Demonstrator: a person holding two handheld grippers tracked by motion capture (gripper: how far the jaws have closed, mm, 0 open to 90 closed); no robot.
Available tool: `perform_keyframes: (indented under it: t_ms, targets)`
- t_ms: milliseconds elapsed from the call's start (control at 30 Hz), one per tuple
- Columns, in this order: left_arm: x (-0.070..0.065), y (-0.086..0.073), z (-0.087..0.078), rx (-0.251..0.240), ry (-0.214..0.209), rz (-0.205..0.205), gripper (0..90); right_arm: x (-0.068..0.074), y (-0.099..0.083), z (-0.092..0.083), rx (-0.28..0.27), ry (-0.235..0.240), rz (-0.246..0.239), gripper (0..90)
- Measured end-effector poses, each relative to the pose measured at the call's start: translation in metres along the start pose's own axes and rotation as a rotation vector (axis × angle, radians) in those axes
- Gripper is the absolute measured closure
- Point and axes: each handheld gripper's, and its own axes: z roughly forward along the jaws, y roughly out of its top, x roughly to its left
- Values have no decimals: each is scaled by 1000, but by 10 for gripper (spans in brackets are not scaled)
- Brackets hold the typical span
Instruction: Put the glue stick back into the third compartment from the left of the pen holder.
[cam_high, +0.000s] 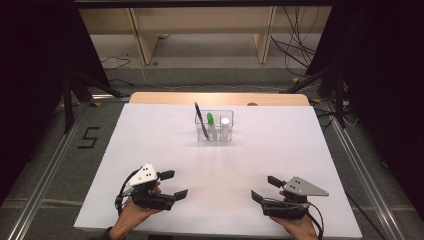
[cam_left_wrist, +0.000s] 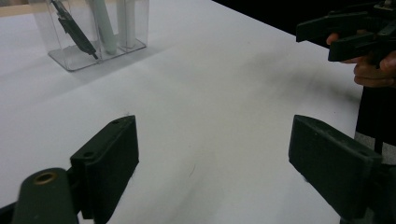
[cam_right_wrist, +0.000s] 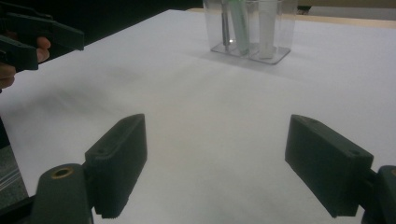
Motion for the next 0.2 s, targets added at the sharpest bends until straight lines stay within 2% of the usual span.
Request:
perform_keyframes:
  t_ms: [200]
  targets:
    - [0, 0, 0, 1, 1, -1, 158, 0, 0, -1, -7, -4, 1, 211]
